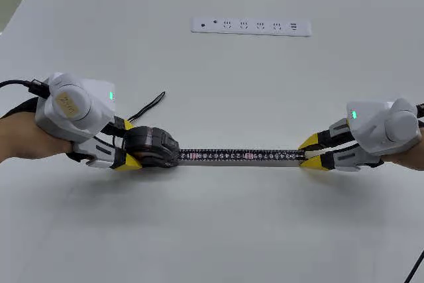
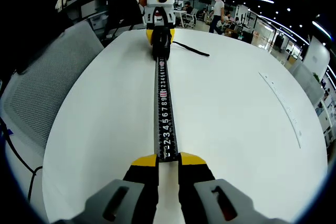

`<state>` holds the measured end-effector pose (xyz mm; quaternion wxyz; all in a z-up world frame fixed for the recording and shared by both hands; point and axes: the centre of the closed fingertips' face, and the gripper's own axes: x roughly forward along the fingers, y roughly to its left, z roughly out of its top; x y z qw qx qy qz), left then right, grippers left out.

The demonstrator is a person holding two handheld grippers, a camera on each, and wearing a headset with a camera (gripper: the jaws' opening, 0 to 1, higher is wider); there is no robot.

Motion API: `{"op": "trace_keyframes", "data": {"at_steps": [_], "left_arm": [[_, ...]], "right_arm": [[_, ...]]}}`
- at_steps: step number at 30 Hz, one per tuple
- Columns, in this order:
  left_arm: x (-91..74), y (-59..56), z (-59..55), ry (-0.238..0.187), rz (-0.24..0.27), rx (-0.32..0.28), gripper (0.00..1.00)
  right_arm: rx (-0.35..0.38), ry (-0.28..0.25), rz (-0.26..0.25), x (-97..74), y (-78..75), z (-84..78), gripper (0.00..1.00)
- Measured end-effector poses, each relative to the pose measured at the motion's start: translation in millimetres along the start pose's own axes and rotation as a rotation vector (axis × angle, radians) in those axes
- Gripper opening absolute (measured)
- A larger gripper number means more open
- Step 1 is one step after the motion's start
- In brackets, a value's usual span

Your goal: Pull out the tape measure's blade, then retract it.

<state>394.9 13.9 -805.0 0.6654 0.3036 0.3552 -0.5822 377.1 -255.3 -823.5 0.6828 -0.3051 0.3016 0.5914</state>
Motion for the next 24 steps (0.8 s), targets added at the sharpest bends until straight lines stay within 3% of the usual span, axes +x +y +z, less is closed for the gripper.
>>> {"op": "trace_keyframes", "data": {"at_steps": [4,15,24], "left_arm": [[0.3,-0.1,0.1,0.004,0.001,-0.005,0.29],[2.7,0.3,0.9,0.065,-0.002,-0.005,0.30],[1.7,-1.0,0.1,0.072,-0.010,-0.017,0.30]], "right_arm": [[0.003,0.008,-0.004,-2.1,-0.2,-3.6,0.11],[0.004,0.020,-0.003,-1.8,0.2,-4.2,0.12],[0.016,0.024,0.004,-1.5,1.0,-3.6,0.13]]}}
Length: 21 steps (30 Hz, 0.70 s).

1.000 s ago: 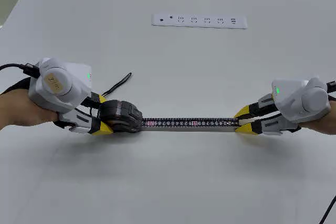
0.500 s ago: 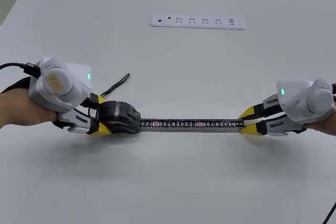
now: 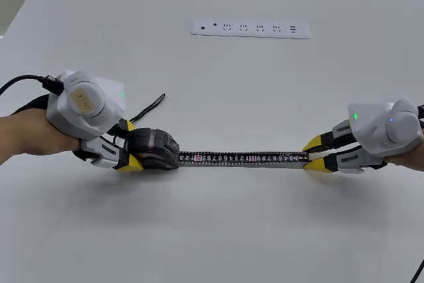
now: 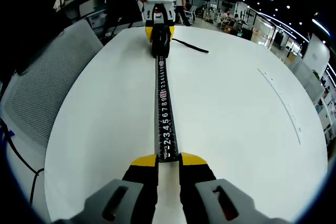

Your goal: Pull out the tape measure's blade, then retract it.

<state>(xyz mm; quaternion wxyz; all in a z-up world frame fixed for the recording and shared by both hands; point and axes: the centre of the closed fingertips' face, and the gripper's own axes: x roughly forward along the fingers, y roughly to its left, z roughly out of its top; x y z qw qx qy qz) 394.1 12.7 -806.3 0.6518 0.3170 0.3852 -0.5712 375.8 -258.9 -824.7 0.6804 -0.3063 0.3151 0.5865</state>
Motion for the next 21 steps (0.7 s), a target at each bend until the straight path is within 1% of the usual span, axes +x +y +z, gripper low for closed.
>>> {"op": "trace_keyframes", "data": {"at_steps": [4,21], "left_arm": [[0.2,0.2,-0.5,0.006,-0.009,-0.002,0.30],[-0.3,-0.1,-0.8,0.017,-0.014,0.000,0.31]], "right_arm": [[-0.019,0.018,-0.006,1.1,0.2,-0.1,0.14],[-0.024,0.026,-0.009,-0.1,-0.5,0.0,0.15]]}}
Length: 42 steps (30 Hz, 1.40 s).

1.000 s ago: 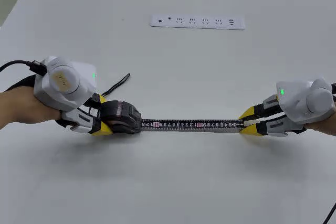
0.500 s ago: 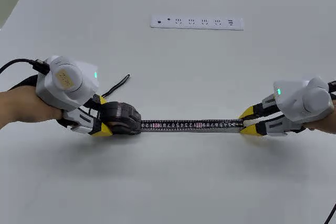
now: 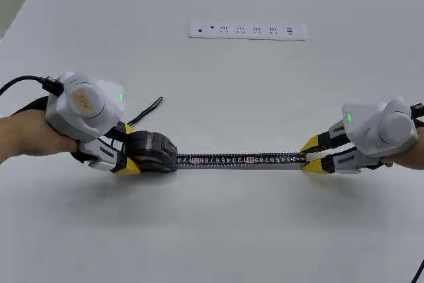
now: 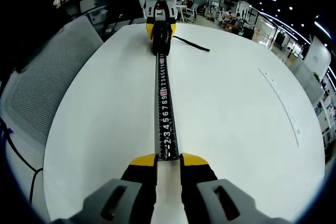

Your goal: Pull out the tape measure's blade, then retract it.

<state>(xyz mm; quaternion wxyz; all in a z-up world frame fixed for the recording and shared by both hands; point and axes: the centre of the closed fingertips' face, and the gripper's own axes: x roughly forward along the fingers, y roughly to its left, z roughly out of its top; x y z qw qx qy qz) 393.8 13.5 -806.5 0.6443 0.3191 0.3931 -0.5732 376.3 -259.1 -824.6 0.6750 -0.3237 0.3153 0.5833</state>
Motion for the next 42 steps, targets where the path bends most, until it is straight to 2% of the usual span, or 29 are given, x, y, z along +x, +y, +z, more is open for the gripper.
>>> {"op": "trace_keyframes", "data": {"at_steps": [6,12,16,18,22,24,27,31,36,40,42], "left_arm": [[-0.7,1.2,0.8,-0.001,0.004,0.012,0.31],[-4.1,4.5,-1.2,-0.004,0.019,-0.001,0.36],[-8.0,6.1,-2.2,-0.013,0.027,-0.007,0.40],[-9.3,4.3,-3.0,-0.018,0.022,-0.011,0.42],[-11.6,1.4,-2.7,-0.041,0.031,-0.018,0.49],[-12.9,-0.6,-1.5,-0.066,0.042,-0.025,0.53],[-13.3,-7.1,-1.5,-0.095,0.029,-0.054,0.60],[-12.9,-11.3,-4.2,-0.094,0.020,-0.058,0.65],[-12.9,-12.8,-4.6,-0.095,0.019,-0.058,0.81],[-13.0,-14.3,-4.8,-0.099,0.019,-0.059,0.90],[-13.2,-14.4,-4.7,-0.116,0.032,-0.056,0.97]], "right_arm": [[-0.002,0.002,-0.005,-1.1,-0.4,1.0,0.18],[0.005,0.003,-0.018,-2.7,-3.3,0.6,0.23],[0.008,0.002,-0.035,-4.1,-5.7,0.8,0.30],[0.023,0.001,-0.026,-4.1,-2.1,0.6,0.34],[0.038,-0.006,-0.046,-6.4,-0.6,0.2,0.43],[0.055,-0.003,-0.053,-7.4,1.4,-2.1,0.47],[0.072,-0.006,-0.067,-8.8,3.7,-2.9,0.58],[0.096,-0.023,-0.076,-9.8,4.3,-0.4,0.74],[0.107,-0.031,-0.080,-10.0,4.4,1.0,0.88],[0.122,-0.042,-0.082,-10.2,4.8,2.7,0.95],[0.151,-0.077,-0.093,-11.3,4.6,8.0,0.96]]}}
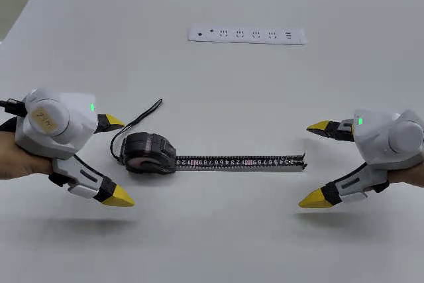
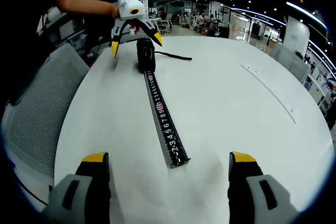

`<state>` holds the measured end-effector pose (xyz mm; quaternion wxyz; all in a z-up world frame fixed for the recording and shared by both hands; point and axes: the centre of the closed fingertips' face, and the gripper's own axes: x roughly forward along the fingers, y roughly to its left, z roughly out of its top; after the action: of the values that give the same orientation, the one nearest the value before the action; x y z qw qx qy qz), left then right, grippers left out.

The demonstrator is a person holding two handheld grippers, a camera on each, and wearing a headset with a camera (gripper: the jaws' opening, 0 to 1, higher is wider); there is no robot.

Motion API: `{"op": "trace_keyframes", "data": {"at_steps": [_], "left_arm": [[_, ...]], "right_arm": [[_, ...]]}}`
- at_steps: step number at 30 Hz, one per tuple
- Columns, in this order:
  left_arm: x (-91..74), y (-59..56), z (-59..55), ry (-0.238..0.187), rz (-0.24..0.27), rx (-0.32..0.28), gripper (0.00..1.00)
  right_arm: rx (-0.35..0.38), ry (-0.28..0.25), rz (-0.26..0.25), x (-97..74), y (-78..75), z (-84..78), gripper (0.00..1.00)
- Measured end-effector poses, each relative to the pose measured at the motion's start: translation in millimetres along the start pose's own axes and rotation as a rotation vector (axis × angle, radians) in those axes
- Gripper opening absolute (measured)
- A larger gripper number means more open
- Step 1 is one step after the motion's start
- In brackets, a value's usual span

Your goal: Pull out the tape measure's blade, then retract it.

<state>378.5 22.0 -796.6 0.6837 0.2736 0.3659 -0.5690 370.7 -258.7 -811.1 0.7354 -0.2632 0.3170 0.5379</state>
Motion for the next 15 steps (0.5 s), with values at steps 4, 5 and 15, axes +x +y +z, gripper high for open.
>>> {"op": "trace_keyframes", "data": {"at_steps": [4,5,15], "left_arm": [[-3.1,2.9,12.6,-0.100,0.042,-0.039,1.00],[-3.3,3.1,13.2,-0.105,0.044,-0.041,1.00],[-6.9,3.0,20.1,-0.136,0.059,-0.056,1.00]], "right_arm": [[0.092,-0.060,-0.010,-2.6,5.1,7.3,1.00],[0.094,-0.062,-0.013,-2.9,4.6,7.2,1.00],[0.107,-0.082,-0.030,-6.8,4.2,10.1,1.00]]}}
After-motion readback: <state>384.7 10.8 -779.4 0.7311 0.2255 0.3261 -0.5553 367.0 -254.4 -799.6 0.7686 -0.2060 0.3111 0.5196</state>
